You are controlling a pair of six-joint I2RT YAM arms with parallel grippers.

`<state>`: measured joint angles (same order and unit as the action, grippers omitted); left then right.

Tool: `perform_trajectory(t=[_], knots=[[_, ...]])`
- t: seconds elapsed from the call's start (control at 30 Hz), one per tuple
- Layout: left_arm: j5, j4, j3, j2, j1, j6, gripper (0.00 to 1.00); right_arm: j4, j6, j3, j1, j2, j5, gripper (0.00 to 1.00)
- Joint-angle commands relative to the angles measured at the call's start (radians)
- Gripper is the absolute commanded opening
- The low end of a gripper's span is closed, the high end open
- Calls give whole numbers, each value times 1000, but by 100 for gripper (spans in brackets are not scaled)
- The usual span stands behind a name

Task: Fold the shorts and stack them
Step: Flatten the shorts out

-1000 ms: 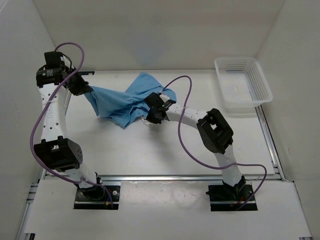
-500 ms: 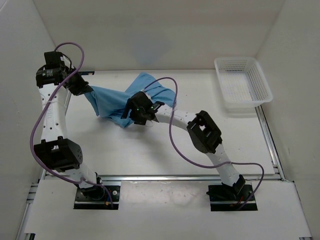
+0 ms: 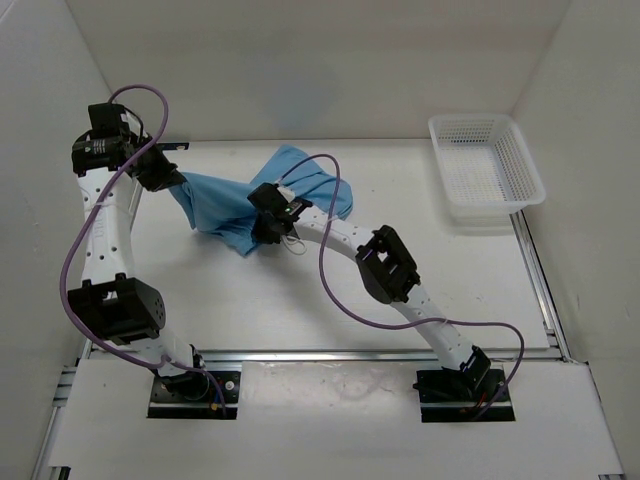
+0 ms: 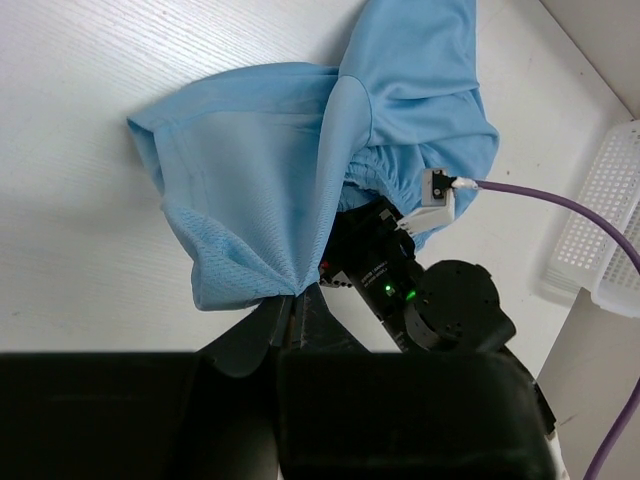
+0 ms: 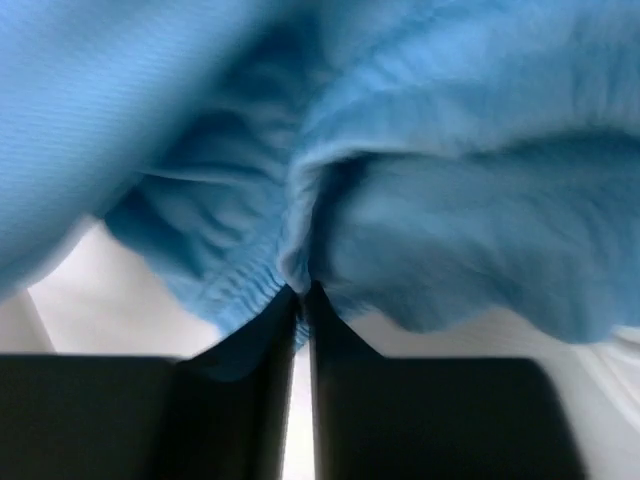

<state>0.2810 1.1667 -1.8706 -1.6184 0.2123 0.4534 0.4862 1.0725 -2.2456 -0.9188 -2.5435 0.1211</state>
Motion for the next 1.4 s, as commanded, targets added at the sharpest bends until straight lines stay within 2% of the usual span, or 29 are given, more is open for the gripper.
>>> perform_trajectory(t=[0.0,0.03,0.2,0.33,0.43,0.67,0.87,0.9,0.93,1.0,1.07,1.17,1.2,1.27,1.37], knots=[[12,-7,13,68,2,-1,11,123,-19,25,-6,-12,64,5],[12,-7,25,68,2,8,11,111,-19,62,3,3,77,0],[24,-42,60,68,2,8,11,14,-65,367,32,203,115,0],[24,-42,73,68,2,8,11,-46,-85,726,109,400,152,0],[24,-42,59,58,2,-1,11,-66,-94,921,162,549,186,0],[24,-21,4,28,2,-21,11,-43,-115,1199,247,873,291,0],[55,-21,-7,17,2,-21,11,-17,-160,1331,409,1109,322,0],[55,-30,-7,17,2,-21,11,-17,-187,1342,446,1124,309,6],[66,-30,4,17,2,-21,11,-17,-203,1342,460,1140,296,26],[66,-54,31,17,-7,-21,11,-6,-229,1342,471,1184,282,80],[66,-55,59,17,-16,-21,11,3,-229,1342,471,1221,243,87],[75,-78,94,17,-16,-21,11,12,-178,1356,471,1243,169,87],[75,-78,122,17,-25,-21,11,-9,-162,1379,471,1243,69,85],[75,-101,146,26,-25,-21,11,-108,-80,1415,460,1252,-53,85],[75,-101,169,26,-25,-21,11,-249,21,1448,379,1208,-158,84]])
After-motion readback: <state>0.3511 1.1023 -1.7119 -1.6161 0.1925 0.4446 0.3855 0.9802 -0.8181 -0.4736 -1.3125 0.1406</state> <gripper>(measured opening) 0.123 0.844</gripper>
